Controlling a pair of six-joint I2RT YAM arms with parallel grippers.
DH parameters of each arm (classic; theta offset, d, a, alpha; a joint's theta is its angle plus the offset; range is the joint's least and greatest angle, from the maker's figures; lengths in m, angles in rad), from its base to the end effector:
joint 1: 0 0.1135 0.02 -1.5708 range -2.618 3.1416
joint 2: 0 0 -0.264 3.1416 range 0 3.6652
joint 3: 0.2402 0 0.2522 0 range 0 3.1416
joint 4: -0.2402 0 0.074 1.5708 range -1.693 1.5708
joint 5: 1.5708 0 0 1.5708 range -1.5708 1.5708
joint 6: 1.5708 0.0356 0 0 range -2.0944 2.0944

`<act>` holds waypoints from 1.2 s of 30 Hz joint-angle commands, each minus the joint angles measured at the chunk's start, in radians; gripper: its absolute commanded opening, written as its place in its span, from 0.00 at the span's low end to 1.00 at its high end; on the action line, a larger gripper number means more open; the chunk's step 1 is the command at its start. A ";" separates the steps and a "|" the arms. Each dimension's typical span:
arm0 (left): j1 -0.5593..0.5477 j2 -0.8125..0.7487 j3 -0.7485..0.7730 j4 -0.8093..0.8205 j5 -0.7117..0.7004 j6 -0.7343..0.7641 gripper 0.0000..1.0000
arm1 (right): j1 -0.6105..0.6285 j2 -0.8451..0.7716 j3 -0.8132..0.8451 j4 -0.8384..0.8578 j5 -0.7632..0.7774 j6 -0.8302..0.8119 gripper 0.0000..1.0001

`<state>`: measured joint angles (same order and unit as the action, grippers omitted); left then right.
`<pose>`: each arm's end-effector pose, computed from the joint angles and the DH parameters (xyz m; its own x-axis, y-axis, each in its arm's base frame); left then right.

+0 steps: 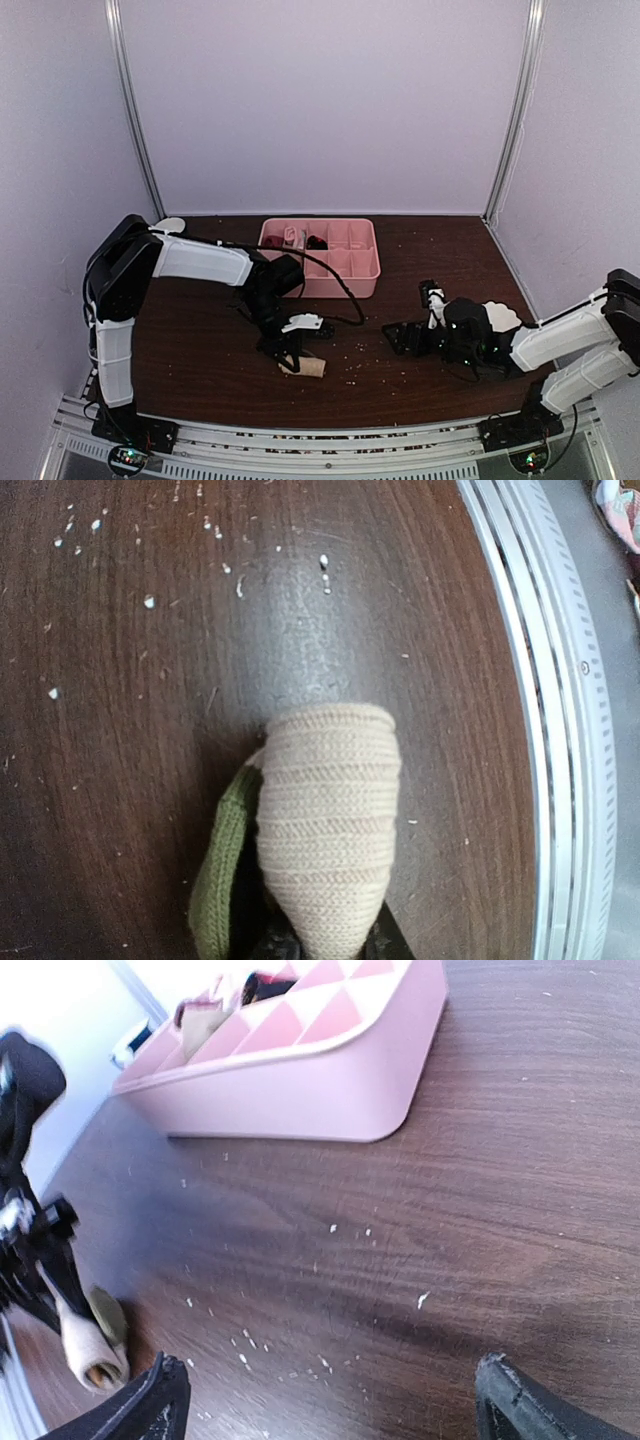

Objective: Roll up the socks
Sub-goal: Roll the sock at the center of the board.

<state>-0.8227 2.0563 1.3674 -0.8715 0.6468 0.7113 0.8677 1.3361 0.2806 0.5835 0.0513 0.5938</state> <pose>0.2370 -0.2869 0.1352 -0.1306 0.9066 -0.4013 0.8904 -0.0708 -0.4497 0.1495 0.1736 0.1369 -0.6534 0.0933 -0.7512 -0.4425 0.7581 0.4790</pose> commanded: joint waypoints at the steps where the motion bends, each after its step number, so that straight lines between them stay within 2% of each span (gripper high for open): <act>1: 0.003 0.037 0.010 -0.029 -0.035 -0.022 0.09 | 0.129 0.068 0.021 0.037 0.050 -0.211 1.00; 2: 0.003 0.040 0.014 -0.028 -0.042 -0.026 0.09 | 0.229 0.091 0.042 0.009 0.115 -0.309 0.98; 4: 0.004 0.050 0.022 -0.026 -0.067 -0.037 0.09 | 0.338 0.159 0.076 -0.018 0.180 -0.461 0.95; 7: 0.004 0.063 0.031 -0.024 -0.083 -0.051 0.08 | 0.441 0.235 0.144 -0.069 0.232 -0.568 0.85; 11: 0.004 0.087 0.048 -0.053 -0.057 -0.054 0.08 | 0.534 0.312 0.215 -0.023 0.292 -0.755 0.70; 14: 0.003 0.130 0.084 -0.103 -0.030 -0.047 0.08 | 0.550 0.382 0.314 -0.061 0.321 -0.880 0.64; 18: 0.004 0.178 0.125 -0.164 0.014 -0.032 0.08 | 0.544 0.452 0.431 -0.119 0.256 -1.005 0.58; 24: 0.004 0.210 0.156 -0.208 0.036 -0.004 0.08 | 0.500 0.533 0.510 -0.177 0.202 -1.039 0.49; 29: 0.003 0.222 0.172 -0.227 0.035 0.018 0.10 | 0.459 0.577 0.539 -0.217 0.158 -1.038 0.45; 31: 0.003 0.226 0.179 -0.231 0.027 0.022 0.17 | 0.442 0.595 0.553 -0.245 0.128 -1.021 0.41; 33: 0.004 0.220 0.180 -0.231 0.018 0.030 0.28 | 0.422 0.611 0.561 -0.280 0.091 -0.988 0.35; 35: 0.003 0.193 0.160 -0.201 0.002 0.028 0.48 | 0.400 0.628 0.566 -0.312 0.045 -0.945 0.27; 36: 0.004 0.171 0.141 -0.180 -0.007 0.028 0.64 | 0.391 0.637 0.568 -0.328 0.022 -0.925 0.25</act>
<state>-0.8104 2.2230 1.5612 -1.1130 0.7536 0.7136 1.3079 1.9041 0.8406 0.3973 0.1905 -0.4122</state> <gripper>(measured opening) 0.434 0.305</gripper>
